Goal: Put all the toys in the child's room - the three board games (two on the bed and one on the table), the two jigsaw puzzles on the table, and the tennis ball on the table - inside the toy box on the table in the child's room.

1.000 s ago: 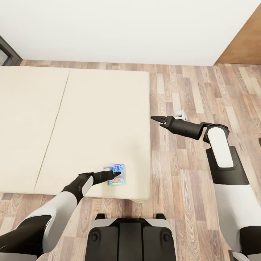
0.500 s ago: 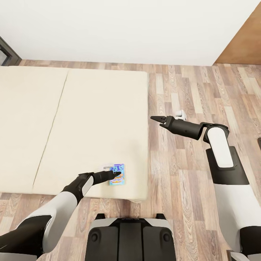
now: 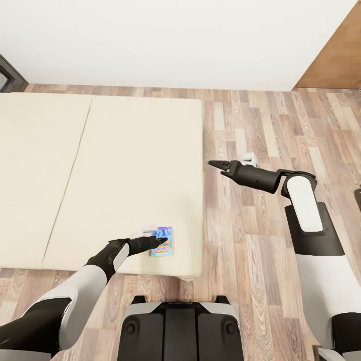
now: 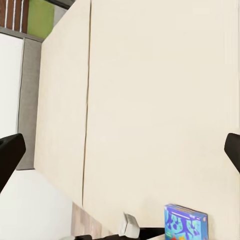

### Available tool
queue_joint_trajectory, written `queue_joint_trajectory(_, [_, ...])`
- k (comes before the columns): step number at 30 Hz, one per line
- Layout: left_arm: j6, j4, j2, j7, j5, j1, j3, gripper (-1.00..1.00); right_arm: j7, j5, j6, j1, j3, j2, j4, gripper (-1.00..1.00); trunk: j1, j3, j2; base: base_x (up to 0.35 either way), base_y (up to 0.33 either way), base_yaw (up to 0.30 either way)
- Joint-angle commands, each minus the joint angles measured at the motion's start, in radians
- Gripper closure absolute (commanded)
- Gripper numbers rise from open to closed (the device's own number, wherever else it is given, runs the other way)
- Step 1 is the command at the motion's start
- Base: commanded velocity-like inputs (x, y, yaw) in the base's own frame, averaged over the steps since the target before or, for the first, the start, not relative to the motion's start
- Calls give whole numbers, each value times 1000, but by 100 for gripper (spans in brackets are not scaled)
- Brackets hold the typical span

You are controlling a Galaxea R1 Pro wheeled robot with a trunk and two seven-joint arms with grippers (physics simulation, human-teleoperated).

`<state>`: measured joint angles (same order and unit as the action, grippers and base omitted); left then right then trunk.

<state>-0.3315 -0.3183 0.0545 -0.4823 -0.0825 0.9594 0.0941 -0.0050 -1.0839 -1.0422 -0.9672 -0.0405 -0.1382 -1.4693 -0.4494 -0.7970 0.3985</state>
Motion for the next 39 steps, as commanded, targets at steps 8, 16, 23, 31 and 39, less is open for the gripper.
queue_joint_trajectory(8, [-11, -1, 1, -2, -6, 0, 7, -100, 0, -1, -2, -1, -1, -1, 0, -100, -1, 2, 1, 9, -22, -67])
queue_joint_trajectory(16, [-11, -1, 2, -1, -6, 1, 7, -100, -1, -1, -2, -1, -1, 0, 0, -100, -1, 3, 1, 40, -120, -2])
queue_joint_trajectory(23, [-11, -1, 2, -1, -6, 0, 7, -100, -1, 1, -2, -1, -2, 0, 0, -100, -1, 3, 1, 2, -82, 0])
queue_joint_trajectory(31, [-9, -1, 2, -1, -6, 0, 7, -100, -1, 2, 0, -1, -18, 0, 0, -100, -1, 3, 1, 0, -65, 0])
queue_joint_trajectory(39, [-10, -1, 2, -1, -6, 0, 7, -100, -1, 3, 2, -1, -27, 0, 0, -100, -1, 3, 1, -15, -101, 0])
